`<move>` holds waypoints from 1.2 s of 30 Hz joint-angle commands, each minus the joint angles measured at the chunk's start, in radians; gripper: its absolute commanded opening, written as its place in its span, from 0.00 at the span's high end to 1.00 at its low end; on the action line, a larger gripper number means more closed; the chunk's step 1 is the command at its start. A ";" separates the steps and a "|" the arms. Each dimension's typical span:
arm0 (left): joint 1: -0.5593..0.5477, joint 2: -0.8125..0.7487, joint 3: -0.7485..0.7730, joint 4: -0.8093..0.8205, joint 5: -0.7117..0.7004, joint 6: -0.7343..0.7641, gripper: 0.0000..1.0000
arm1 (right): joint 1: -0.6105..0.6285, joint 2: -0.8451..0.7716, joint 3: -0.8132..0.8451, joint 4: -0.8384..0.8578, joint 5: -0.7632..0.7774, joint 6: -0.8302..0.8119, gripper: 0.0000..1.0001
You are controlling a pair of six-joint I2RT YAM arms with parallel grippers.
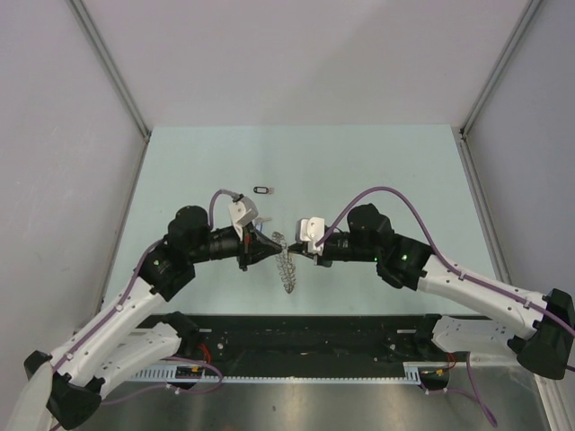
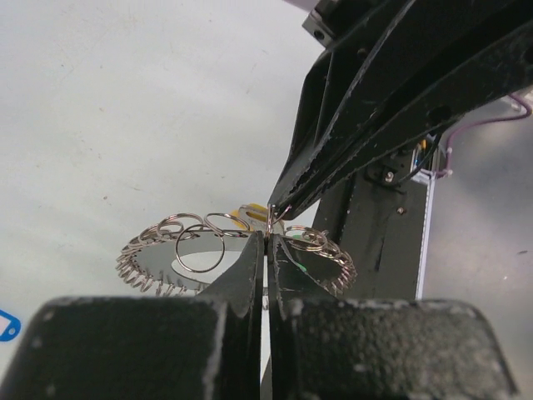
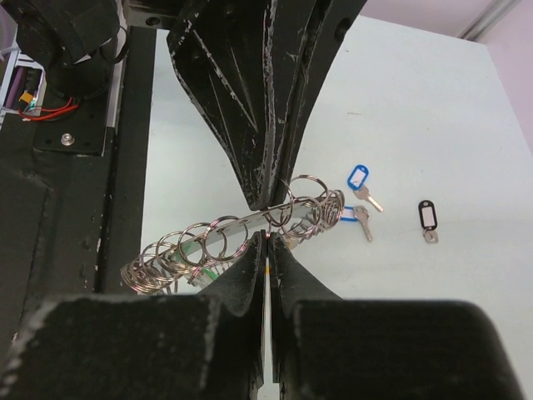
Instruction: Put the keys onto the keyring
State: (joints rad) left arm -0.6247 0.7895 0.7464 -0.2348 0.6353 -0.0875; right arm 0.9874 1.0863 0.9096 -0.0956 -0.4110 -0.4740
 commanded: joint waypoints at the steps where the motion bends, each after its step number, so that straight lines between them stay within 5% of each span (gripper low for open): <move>1: 0.002 -0.053 0.010 0.150 -0.088 -0.090 1.00 | 0.013 0.000 0.035 -0.003 -0.009 -0.008 1.00; 10: 0.002 -0.167 -0.151 0.417 -0.207 -0.250 1.00 | 0.013 0.012 0.035 0.016 -0.031 0.012 1.00; 15: 0.002 -0.228 -0.338 0.714 -0.279 -0.405 0.99 | 0.013 0.029 0.035 0.034 -0.040 0.020 1.00; 18: 0.002 -0.233 -0.397 0.788 -0.278 -0.448 0.91 | 0.011 0.029 0.035 0.037 -0.035 0.015 1.00; 22: 0.002 -0.253 -0.413 0.756 -0.272 -0.425 0.67 | 0.013 0.023 0.037 0.037 -0.023 -0.003 1.00; 27: 0.003 -0.292 -0.387 0.640 -0.267 -0.338 0.57 | 0.013 0.024 0.040 0.024 -0.020 -0.029 1.00; 36: 0.036 -0.167 -0.096 0.114 0.021 0.167 0.39 | 0.013 0.040 0.078 -0.072 -0.034 -0.087 1.00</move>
State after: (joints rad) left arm -0.6014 0.5625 0.4942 0.1558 0.4854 -0.2111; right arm 0.9939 1.1244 0.9241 -0.1658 -0.4263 -0.5220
